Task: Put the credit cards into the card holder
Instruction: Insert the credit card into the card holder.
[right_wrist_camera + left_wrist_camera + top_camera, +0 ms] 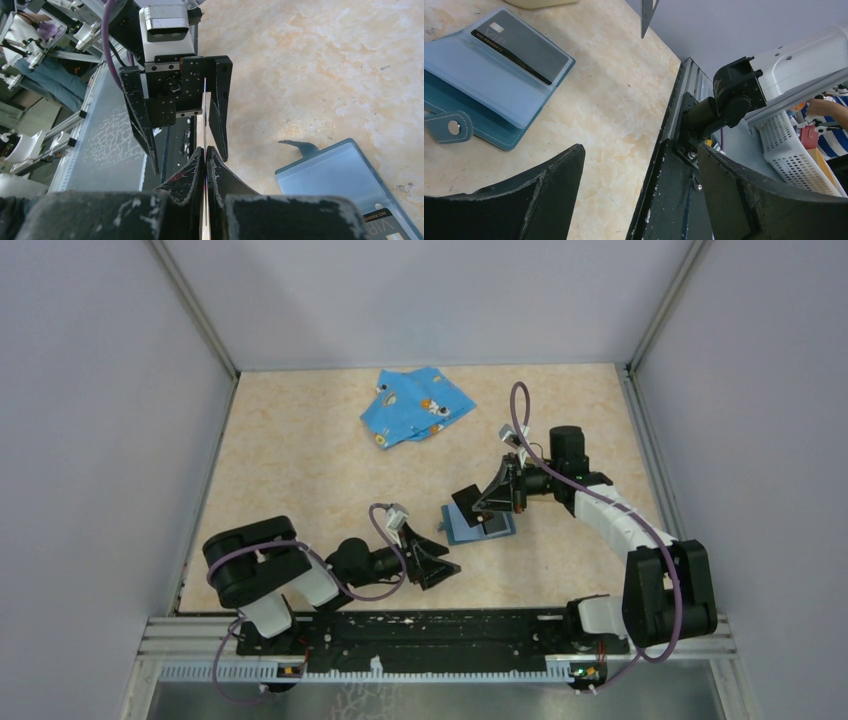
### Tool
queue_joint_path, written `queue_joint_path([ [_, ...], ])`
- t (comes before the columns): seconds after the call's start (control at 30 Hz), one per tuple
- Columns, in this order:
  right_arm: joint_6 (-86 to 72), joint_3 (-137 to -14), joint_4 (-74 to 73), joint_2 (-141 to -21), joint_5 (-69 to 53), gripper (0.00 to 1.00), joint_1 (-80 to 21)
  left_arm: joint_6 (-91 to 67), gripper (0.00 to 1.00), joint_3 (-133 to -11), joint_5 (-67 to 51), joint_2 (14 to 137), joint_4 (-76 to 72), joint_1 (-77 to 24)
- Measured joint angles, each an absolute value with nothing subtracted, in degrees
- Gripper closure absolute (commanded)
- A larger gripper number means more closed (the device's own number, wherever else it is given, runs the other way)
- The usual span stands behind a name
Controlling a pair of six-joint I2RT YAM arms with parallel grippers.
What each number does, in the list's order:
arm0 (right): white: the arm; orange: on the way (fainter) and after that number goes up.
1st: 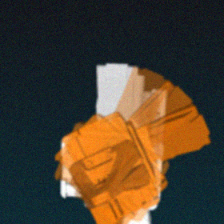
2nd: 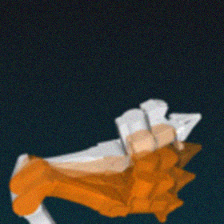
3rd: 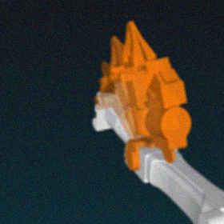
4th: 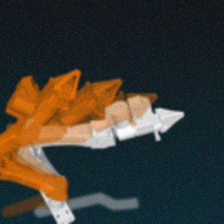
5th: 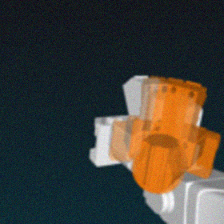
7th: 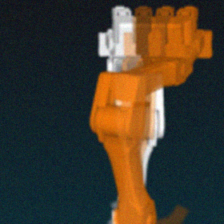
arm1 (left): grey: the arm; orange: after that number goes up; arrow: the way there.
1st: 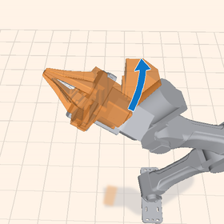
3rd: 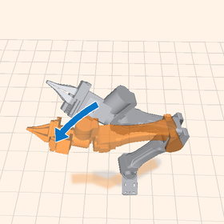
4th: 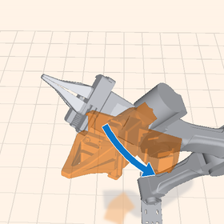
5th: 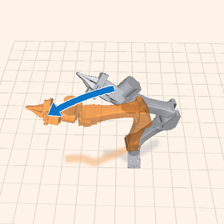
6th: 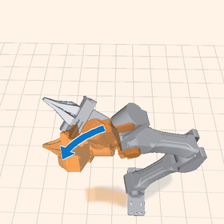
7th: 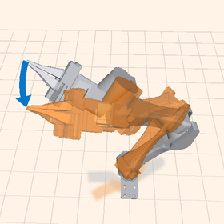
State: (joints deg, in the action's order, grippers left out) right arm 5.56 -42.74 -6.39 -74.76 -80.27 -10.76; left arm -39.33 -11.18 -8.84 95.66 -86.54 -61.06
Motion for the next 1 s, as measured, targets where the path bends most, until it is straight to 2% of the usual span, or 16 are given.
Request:
queue_joint_path([
  [0.7, 5.6, -42.7, -6.4, -74.8, -79.6, 1.0, -11.3, -35.5, 0.11, -13.9, -9.0, 100.4, -86.6, -61.1],
  [1.0, 5.6, -42.7, -6.4, -74.8, -79.0, 1.0, -11.5, -34.2, 0.14, -17.2, -9.6, 101.7, -86.6, -61.1],
])
